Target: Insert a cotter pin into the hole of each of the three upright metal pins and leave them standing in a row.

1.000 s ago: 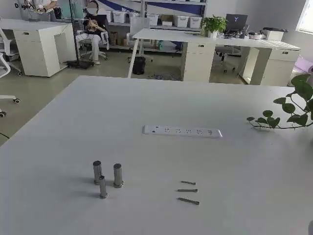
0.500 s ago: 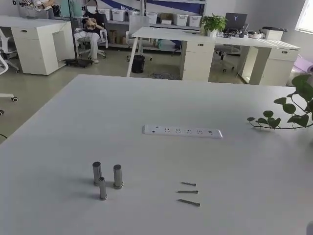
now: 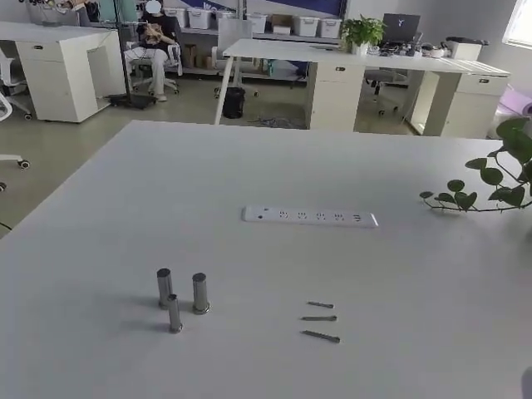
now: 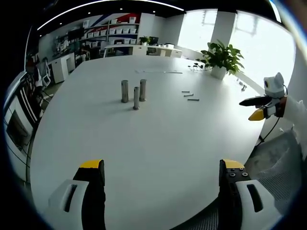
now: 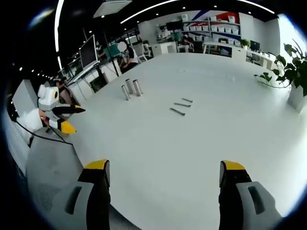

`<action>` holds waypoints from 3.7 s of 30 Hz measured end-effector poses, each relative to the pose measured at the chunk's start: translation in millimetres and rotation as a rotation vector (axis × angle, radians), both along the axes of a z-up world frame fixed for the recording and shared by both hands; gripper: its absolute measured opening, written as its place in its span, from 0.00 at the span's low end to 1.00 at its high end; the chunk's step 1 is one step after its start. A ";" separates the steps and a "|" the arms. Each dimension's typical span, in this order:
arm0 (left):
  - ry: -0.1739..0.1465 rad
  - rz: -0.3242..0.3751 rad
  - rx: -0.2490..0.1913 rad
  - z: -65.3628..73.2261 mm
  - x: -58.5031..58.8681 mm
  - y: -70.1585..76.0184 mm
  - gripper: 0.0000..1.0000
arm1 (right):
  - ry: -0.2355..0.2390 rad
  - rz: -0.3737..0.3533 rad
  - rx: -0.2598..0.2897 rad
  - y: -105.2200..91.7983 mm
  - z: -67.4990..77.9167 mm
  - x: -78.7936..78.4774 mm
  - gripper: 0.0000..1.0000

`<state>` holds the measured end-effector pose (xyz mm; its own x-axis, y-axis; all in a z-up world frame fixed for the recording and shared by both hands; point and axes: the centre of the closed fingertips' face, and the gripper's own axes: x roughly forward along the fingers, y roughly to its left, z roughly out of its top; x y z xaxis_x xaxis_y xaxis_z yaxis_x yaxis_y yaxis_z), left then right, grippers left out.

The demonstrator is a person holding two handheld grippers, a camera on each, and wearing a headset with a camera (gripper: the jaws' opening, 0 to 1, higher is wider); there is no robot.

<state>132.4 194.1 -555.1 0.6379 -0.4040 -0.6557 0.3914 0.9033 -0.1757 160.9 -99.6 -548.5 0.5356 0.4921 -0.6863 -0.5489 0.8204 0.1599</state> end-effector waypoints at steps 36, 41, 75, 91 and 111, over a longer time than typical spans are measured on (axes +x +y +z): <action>-0.009 -0.032 0.010 1.3 0.8 -4.3 0.87 | 0.014 0.012 -0.005 1.1 1.2 -1.5 0.90; -0.008 -0.021 0.026 -0.1 4.3 -1.3 0.89 | 0.019 0.015 -0.008 1.1 -0.7 -1.5 0.90; -0.151 -0.022 -0.120 18.1 121.7 -21.7 0.53 | 0.055 0.045 -0.040 6.7 -6.9 5.2 0.85; -0.149 -0.061 0.007 -9.9 164.0 -9.5 0.28 | 0.080 0.057 -0.063 7.5 -13.7 2.6 0.84; -0.134 -0.071 0.012 -22.4 185.0 -15.1 0.09 | 0.077 0.092 -0.103 8.2 -16.5 -3.2 0.93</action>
